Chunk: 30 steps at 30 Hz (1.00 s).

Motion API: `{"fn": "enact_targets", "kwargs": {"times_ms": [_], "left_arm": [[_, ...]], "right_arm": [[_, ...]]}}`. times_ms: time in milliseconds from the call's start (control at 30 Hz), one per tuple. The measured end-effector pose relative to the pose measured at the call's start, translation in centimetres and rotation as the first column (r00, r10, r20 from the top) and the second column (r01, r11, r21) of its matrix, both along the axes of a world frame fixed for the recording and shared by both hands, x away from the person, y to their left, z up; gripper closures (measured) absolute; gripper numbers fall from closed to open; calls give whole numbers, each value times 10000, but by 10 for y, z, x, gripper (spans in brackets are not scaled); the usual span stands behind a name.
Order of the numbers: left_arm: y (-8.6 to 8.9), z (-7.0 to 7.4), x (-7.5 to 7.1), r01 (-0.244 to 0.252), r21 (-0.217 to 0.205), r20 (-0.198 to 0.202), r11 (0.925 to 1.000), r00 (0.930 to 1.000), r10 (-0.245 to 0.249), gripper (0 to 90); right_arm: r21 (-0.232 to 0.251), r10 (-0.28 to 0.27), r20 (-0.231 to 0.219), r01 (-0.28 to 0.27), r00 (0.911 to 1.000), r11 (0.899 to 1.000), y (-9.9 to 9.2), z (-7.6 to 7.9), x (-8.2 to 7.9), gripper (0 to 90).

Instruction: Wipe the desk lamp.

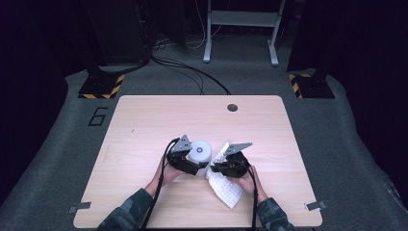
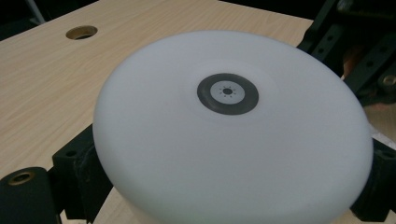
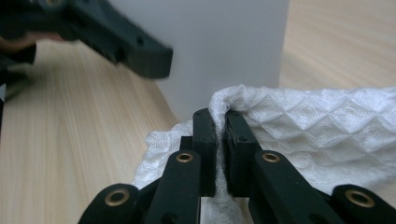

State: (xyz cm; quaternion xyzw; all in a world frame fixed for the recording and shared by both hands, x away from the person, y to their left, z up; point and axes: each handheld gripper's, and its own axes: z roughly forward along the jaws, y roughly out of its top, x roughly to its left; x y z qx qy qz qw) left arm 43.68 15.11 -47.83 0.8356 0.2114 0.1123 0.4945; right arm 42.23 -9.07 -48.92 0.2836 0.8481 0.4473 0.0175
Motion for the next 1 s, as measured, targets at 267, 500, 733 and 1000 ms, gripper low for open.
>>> {"fn": "enact_targets", "kwargs": {"times_ms": [267,500,733,1000], "left_arm": [[0,0,0,1,-15,-5,10000,10000,-1,87],[0,0,0,4,-17,-6,10000,10000,-4,87],[0,0,0,12,-18,-12,10000,10000,-13,87],[0,-1,0,3,-58,3,10000,10000,-3,87]], "right_arm": [[886,-449,347,417,9984,9952,-7,23,4,848],[1478,-918,759,799,9929,9858,-9,42,11,848],[1831,-1257,934,1071,9877,9772,-8,49,16,849],[2288,-1343,1052,1074,9853,9675,3,56,27,849]]}}
